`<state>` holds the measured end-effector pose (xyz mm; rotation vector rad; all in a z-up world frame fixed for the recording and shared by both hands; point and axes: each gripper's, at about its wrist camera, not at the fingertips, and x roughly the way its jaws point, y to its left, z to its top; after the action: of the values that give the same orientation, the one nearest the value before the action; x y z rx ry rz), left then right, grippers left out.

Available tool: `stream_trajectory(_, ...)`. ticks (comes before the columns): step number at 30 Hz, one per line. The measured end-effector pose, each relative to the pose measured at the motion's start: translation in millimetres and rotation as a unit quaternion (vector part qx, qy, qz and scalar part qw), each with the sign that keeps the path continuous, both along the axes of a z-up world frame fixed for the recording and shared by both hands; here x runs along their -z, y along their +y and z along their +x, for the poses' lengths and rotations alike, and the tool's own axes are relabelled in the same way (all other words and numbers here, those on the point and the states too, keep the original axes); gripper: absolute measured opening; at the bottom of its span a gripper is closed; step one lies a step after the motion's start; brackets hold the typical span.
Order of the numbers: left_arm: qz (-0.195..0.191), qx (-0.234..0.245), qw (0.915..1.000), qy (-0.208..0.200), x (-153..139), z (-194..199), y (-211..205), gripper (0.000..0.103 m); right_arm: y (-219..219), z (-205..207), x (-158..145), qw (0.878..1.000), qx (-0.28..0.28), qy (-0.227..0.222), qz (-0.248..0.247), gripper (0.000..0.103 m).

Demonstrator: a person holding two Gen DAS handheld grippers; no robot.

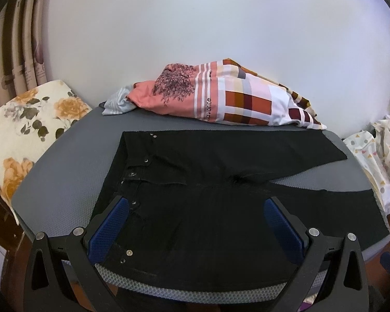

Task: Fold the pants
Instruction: 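Move both grippers over the black jeans toward the waistband and legs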

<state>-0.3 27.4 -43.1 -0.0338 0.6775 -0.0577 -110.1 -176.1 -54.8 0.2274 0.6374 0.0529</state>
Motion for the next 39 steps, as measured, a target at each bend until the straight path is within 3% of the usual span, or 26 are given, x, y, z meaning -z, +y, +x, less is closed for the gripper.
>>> stream_trajectory(5, 0.005, -0.001, 1.0, -0.004, -2, 3, -1, 0.103, 1, -2, -2, 1.0, -0.018, -0.004, 0.014, 0.103)
stream_trajectory(15, 0.005, 0.0, 0.9999, -0.012, -2, 1, -3, 0.103, -12, 6, -8, 1.0, 0.024, 0.006, -0.001, 0.103)
stream_trajectory(27, 0.008, -0.014, 0.9999, 0.005, 8, 14, 2, 0.103, 16, 32, -17, 0.995, -0.017, 0.0, -0.101, 0.103)
stream_trajectory(39, 0.009, -0.031, 0.9992, 0.023, 20, 23, 15, 0.103, 33, 59, -12, 0.994, -0.05, 0.019, -0.094, 0.097)
